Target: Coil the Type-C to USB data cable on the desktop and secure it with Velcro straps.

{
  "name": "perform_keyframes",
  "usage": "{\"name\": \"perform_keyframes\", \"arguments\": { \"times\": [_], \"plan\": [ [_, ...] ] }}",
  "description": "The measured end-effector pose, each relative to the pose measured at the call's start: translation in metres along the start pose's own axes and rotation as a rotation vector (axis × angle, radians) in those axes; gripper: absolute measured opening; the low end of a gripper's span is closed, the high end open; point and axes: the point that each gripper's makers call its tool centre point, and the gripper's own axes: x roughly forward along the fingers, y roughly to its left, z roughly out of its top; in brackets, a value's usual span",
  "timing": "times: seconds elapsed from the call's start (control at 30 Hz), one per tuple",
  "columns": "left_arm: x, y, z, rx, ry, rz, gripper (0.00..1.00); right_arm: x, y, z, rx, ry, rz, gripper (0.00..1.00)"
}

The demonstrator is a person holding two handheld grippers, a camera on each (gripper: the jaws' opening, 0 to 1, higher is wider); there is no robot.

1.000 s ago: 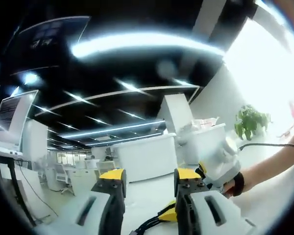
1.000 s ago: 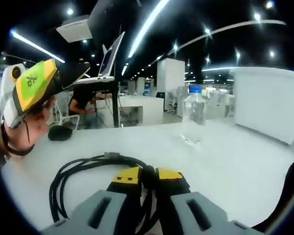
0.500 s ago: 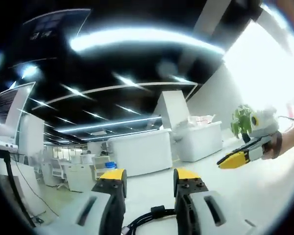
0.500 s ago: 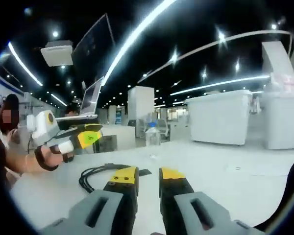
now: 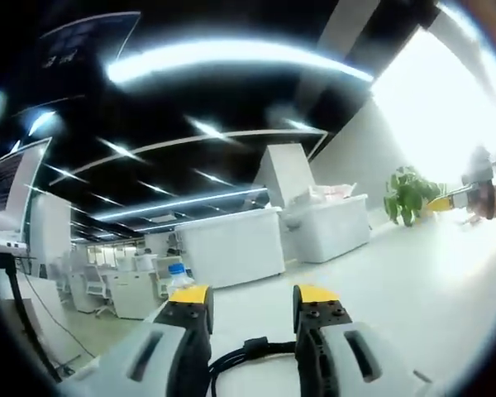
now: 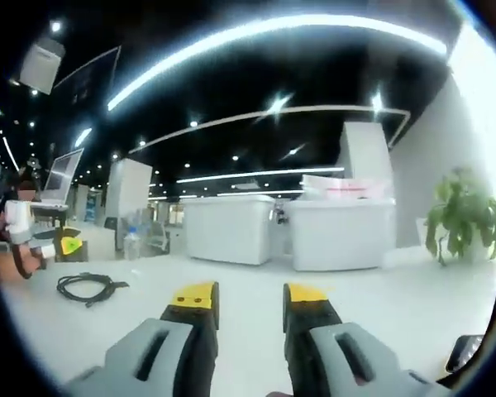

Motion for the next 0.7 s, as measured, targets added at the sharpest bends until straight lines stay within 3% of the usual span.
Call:
{"name": "perform_keyframes", "arguments": {
  "times": [0.3,0.47,0.7],
  "plan": [
    [0.001,-0.008,-0.008,-0.007,0.015,-0.027,0.43,-0.011,-0.012,-0.011,0.034,0.005,-0.040,0.43],
    [0.001,-0.017,-0.008,-0.009,0.017,-0.051,0.46,-0.015,-0.013,-0.013,0.079,0.008,-0.053,0.44],
    [0.001,-0.018,-0.005,0.011,0.009,-0.053,0.46,-0.016,-0.009,-0.015,0.057,0.011,-0.049,0.45]
  ]
}}
